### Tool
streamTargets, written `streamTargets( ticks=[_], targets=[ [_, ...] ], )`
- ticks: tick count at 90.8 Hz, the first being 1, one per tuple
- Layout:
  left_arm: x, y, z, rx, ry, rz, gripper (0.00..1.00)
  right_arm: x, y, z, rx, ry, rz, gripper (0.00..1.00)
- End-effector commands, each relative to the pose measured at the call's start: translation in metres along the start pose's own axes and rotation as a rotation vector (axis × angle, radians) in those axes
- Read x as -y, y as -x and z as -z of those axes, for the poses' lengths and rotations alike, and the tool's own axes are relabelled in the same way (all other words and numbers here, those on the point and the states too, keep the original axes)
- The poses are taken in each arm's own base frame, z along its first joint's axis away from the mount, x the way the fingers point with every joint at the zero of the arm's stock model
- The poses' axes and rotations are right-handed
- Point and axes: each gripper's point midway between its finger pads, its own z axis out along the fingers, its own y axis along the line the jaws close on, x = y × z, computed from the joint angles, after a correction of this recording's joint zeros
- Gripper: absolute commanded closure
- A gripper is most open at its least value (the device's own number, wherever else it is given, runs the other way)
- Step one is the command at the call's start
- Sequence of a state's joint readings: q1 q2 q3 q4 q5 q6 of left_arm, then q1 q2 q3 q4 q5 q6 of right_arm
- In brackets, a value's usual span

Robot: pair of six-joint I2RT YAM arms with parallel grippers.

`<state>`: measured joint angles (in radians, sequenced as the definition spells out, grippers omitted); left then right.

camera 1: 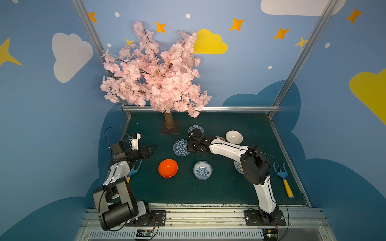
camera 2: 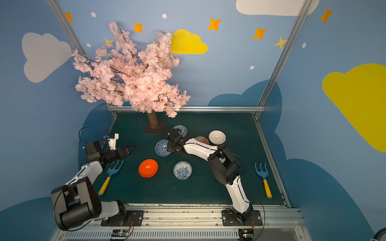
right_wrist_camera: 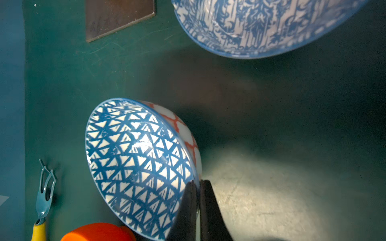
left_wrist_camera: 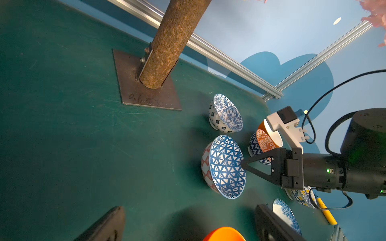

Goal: Stack the bowls
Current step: Pick up the bowl from the center of the board, then place the bowl at the center of the board, then pick up the bowl from the center of the board.

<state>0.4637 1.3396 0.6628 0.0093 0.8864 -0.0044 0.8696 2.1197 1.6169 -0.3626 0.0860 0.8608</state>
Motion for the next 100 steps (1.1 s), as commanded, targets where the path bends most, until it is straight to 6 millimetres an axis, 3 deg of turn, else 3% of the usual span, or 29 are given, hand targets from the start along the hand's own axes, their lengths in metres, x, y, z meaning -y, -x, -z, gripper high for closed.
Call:
streamTargets(
  ticks=[1,23,37,51,66,86,100],
  targets=[
    [0.006,0.002,0.001,0.01,-0.019,-0.029,0.0,0.008,0.004,0.015,0.006,-0.012,-0.032,1.0],
    [0.005,0.0,-0.001,0.004,-0.028,-0.022,0.0,0.009,0.001,0.023,-0.003,-0.016,-0.034,1.0],
    [0.006,-0.001,-0.002,0.002,-0.031,-0.029,0.0,0.011,0.005,0.028,0.004,-0.012,-0.035,0.65],
    [0.008,-0.003,-0.005,-0.013,-0.026,-0.041,0.0,0.012,0.014,0.044,0.05,-0.008,-0.009,0.52],
    [0.008,-0.004,-0.005,-0.019,-0.02,-0.05,0.0,0.018,0.035,0.073,0.166,-0.035,0.05,0.19],
    [0.008,-0.003,-0.005,-0.024,-0.012,-0.054,0.0,0.033,0.068,0.11,0.301,-0.067,0.08,0.15],
    [0.008,-0.002,-0.004,-0.024,-0.008,-0.056,0.0,0.038,0.083,0.109,0.348,-0.056,0.086,0.16]
  ],
)
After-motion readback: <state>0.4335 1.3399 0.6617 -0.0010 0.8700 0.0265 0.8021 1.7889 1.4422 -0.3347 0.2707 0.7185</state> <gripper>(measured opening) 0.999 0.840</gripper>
